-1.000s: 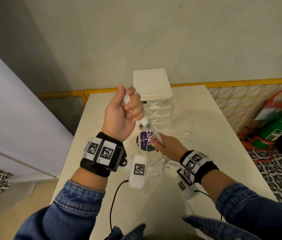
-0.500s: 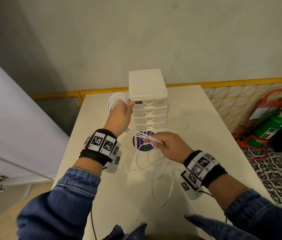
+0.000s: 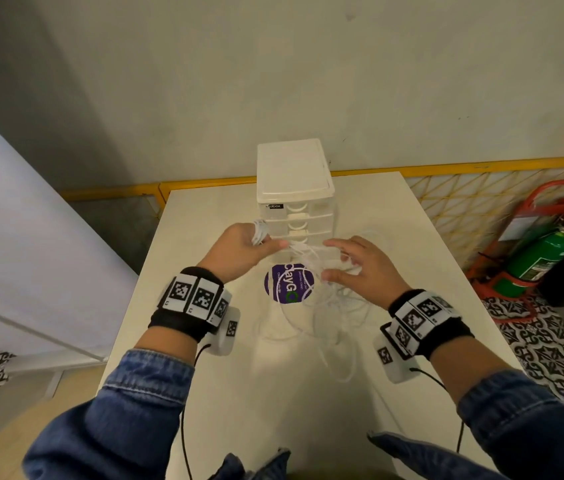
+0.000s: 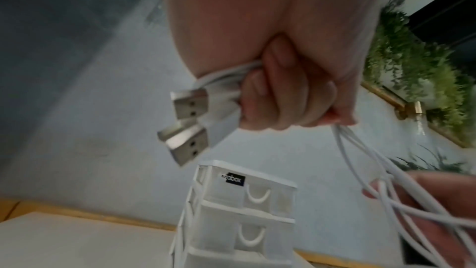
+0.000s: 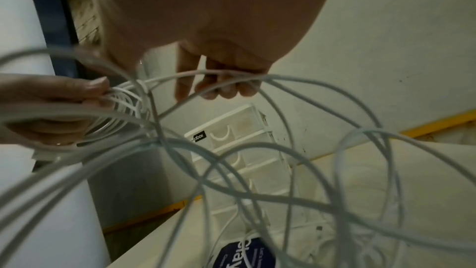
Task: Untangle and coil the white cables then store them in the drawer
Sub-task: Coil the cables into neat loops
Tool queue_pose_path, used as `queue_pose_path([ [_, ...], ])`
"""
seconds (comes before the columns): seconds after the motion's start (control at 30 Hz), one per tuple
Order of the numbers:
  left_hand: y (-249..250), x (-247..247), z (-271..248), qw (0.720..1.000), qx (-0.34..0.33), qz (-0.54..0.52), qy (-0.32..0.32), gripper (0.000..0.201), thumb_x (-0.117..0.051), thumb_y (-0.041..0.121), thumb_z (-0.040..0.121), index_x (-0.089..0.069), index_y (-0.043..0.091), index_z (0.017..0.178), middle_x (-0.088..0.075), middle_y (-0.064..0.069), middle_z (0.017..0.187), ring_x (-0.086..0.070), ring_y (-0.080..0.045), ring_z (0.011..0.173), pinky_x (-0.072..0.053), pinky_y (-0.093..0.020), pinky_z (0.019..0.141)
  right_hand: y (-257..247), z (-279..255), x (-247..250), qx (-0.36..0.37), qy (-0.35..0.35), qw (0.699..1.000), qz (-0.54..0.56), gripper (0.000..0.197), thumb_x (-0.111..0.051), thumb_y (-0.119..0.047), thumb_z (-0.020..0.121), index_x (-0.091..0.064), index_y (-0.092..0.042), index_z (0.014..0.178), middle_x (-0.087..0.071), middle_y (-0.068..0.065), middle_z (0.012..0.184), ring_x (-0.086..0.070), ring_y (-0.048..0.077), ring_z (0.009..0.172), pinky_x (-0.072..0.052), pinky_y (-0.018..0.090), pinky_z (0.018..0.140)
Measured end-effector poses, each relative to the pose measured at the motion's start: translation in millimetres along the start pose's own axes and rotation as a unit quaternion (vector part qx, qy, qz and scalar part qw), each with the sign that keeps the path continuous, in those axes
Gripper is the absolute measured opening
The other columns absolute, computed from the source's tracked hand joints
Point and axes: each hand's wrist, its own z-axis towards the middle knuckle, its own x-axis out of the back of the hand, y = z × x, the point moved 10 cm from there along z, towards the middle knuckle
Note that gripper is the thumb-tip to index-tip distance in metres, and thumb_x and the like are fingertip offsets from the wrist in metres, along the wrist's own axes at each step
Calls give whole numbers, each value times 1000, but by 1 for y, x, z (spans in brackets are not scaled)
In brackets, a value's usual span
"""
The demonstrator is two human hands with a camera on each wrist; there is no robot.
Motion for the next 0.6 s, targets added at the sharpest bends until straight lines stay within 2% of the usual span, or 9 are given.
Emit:
queue_pose_path([
  [0.1, -1, 9, -2, 999, 16, -25, 36, 37, -66, 32, 86, -53, 7, 61, -41, 0, 46, -36, -3, 33, -30, -10, 40, 6, -3, 5, -18, 61, 997, -32, 77, -73, -49, 70, -40, -24, 134, -42, -4, 121, -41, 9, 114, -33, 26, 101],
  [0.13, 1, 7, -3, 999, 17, -30, 36, 38, -66, 31, 86, -52, 10, 58, -41, 2, 44, -36, -3, 32, -30, -10, 39, 1, -4, 10, -12, 98, 994, -41, 73, -74, -42, 71, -41, -22, 133, -42, 0, 122, -42, 13, 114, -35, 30, 102],
  [0.2, 5, 4, -3, 997, 24, -48, 52, 39, -65, 31, 87, -50, 12, 56, -41, 8, 37, -35, -3, 30, -30, -11, 37, -20, -8, 18, 35, 171, 982, -72, 52, -69, -37, 74, -50, -19, 120, -49, 4, 112, -51, 21, 104, -45, 43, 94],
  [0.23, 7, 4, -3, 996, 31, -60, 65, 39, -64, 30, 88, -50, 11, 56, -41, 9, 34, -35, -3, 29, -29, -11, 35, -30, -8, 17, 54, 173, 980, -78, 45, -64, -41, 76, -53, -19, 114, -51, 2, 106, -53, 19, 97, -46, 43, 88],
  [0.3, 11, 8, -3, 992, 36, -79, 92, 39, -63, 29, 89, -51, 10, 57, -40, 9, 35, -33, -3, 27, -27, -12, 31, -37, -4, 2, 43, 111, 991, -64, 48, -61, -50, 78, -52, -21, 116, -49, -4, 103, -53, 13, 91, -46, 33, 84],
  [0.37, 14, 18, -4, 988, 28, -90, 119, 39, -62, 30, 89, -50, 10, 57, -39, 0, 43, -30, -4, 28, -26, -13, 30, -29, -3, -13, 0, 51, 997, -65, 45, -61, -39, 84, -48, -24, 124, -47, -5, 101, -50, 8, 84, -46, 29, 79],
  [0.43, 12, 30, -5, 985, 27, -86, 144, 39, -62, 32, 88, -50, 12, 56, -39, -4, 46, -29, -4, 29, -27, -15, 32, -21, -3, -15, -16, 34, 996, -80, 35, -57, -22, 89, -51, -26, 123, -49, -4, 93, -48, 8, 73, -48, 31, 75],
  [0.53, -1, 47, -9, 980, 51, -71, 178, 39, -62, 34, 88, -50, 13, 57, -41, -4, 49, -34, -7, 34, -32, -21, 40, -8, 0, -4, -41, 40, 996, -64, 31, -61, -19, 86, -55, -26, 116, -55, -2, 83, -48, 6, 62, -41, 25, 69],
  [0.6, -13, 61, -14, 970, 76, -79, 216, 39, -61, 35, 88, -49, 13, 58, -42, -5, 51, -38, -12, 41, -35, -22, 44, 2, 3, 8, -60, 47, 995, -65, 28, -63, -20, 84, -59, -24, 112, -57, -1, 82, -50, 8, 63, -38, 23, 69],
])
